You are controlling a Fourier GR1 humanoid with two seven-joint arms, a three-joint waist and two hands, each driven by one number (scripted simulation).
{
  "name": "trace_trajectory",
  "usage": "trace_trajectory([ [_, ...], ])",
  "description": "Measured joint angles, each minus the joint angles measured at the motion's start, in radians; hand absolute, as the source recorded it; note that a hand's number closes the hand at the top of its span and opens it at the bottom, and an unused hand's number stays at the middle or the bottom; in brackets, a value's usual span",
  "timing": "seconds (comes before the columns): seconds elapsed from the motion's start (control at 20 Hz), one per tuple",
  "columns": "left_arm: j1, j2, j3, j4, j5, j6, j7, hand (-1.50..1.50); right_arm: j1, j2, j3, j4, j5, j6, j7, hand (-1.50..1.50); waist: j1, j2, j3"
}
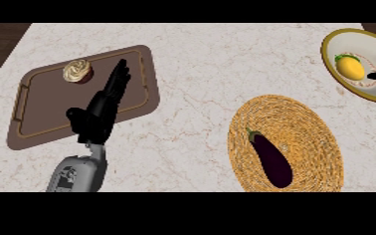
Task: Pick the lemon from the placemat and place it in the bowl
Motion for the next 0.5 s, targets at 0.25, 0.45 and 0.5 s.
trace_trajectory([
  [0.25, 0.019, 0.002, -0.003, 0.005, 0.002, -0.002, -0.013, 0.0, -0.035, -0.043, -0.072, 0.043, -0.067, 0.058, 0.01, -1.5, -0.004, -0.002, -0.001],
  [0.45, 0.001, 0.001, 0.002, 0.016, 0.009, 0.001, -0.007, 0.0, -0.042, -0.094, -0.111, 0.075, -0.105, 0.128, 0.047, -1.5, -0.008, -0.001, -0.001],
  [0.5, -0.005, 0.002, 0.003, 0.021, 0.01, -0.001, -0.01, 0.0, -0.042, -0.102, -0.121, 0.081, -0.114, 0.139, 0.057, -1.5, -0.008, 0.0, -0.001],
])
